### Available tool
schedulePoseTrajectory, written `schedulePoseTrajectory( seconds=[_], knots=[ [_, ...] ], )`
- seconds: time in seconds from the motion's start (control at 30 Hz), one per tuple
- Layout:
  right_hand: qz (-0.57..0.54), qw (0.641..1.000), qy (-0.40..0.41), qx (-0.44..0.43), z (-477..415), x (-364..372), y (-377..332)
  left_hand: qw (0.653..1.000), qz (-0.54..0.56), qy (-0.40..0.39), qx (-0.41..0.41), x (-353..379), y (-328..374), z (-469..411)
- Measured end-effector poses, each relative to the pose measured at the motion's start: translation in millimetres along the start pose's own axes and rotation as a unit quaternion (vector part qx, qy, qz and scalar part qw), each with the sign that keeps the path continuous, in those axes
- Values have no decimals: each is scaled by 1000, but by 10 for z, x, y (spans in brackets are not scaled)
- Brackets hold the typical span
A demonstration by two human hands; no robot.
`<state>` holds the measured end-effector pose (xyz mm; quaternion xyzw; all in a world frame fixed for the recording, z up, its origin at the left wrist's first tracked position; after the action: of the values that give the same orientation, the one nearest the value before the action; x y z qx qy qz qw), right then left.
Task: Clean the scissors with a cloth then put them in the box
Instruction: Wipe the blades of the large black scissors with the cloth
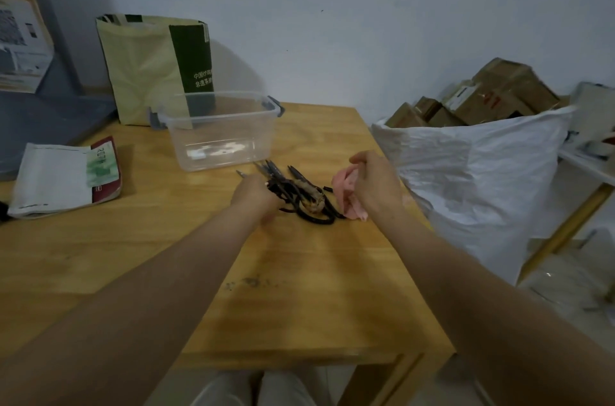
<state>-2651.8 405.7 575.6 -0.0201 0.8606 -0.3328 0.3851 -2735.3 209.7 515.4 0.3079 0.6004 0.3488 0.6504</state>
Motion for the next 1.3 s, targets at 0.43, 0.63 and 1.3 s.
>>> schedulePoseTrajectory(
  seconds=[0.43, 0.63, 1.3],
  knots=[
    [4, 975, -213, 69, 201, 642, -145, 967, 239, -67, -55, -305, -115, 55],
    [91, 980, -179, -8, 80, 746, -319, 966, 247, -72, 5, -493, -220, 96],
    [147, 966, -159, -139, 156, 591, -836, 877, 453, -72, -142, -1118, -249, -80]
  ],
)
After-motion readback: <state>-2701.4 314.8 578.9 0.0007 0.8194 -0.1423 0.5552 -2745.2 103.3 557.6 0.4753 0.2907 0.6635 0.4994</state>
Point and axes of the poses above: each hand's wrist, its own z-axis away from the middle knuckle, its own x-axis out of the palm, y = z × x, the point moved 8 cm from there along -z, towards the middle knuckle, and after that the axes turned 12 degrees about y, right-handed, at the moved point
